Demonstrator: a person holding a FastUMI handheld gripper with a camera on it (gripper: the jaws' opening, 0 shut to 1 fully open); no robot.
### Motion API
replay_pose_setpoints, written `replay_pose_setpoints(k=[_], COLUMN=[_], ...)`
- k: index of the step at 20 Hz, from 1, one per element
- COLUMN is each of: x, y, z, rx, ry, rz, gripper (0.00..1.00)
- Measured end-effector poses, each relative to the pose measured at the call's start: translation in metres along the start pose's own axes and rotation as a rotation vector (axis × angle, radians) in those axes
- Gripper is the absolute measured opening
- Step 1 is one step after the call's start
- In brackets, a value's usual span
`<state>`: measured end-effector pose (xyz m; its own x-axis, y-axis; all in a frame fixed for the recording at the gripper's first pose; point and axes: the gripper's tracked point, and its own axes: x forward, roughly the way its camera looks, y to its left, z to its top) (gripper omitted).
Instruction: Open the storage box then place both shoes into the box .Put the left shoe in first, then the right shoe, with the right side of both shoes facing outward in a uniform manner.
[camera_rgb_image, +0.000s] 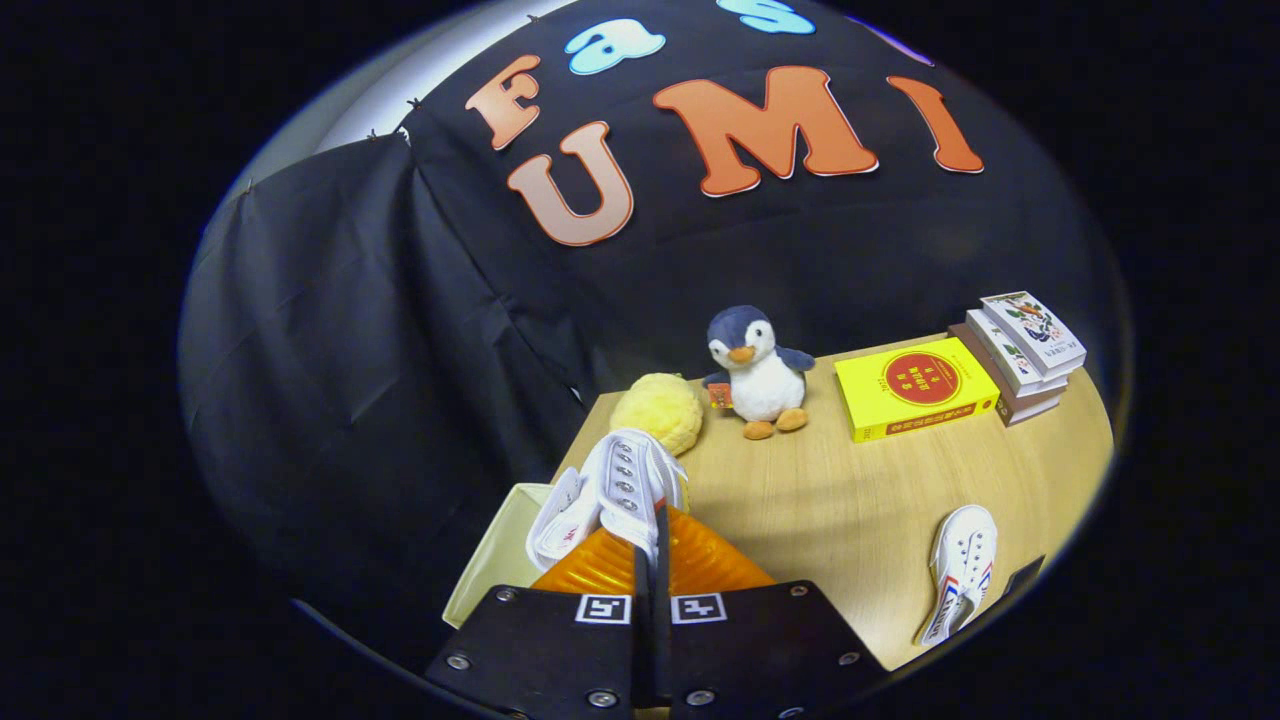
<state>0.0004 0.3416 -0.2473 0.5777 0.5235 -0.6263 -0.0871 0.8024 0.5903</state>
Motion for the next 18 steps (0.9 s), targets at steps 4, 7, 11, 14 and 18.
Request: replay_pose_setpoints(k=[4,7,11,14,18], x=[0.019,0.032,0.044,0.057,0.077], y=[0.041,0.067,0.09,0.095,0.092], z=[-0.018,-0.033,-0.057,-0.078,-0.106], rx=[-0.004,0.007,0.014,0.023,0.056], ry=[0.065,0.121,0.203,0.267,0.355], rz=[0.031,0.043,0.041,0.007,-0.072], gripper=[0.0,0.0,0.0,0.01,0.01])
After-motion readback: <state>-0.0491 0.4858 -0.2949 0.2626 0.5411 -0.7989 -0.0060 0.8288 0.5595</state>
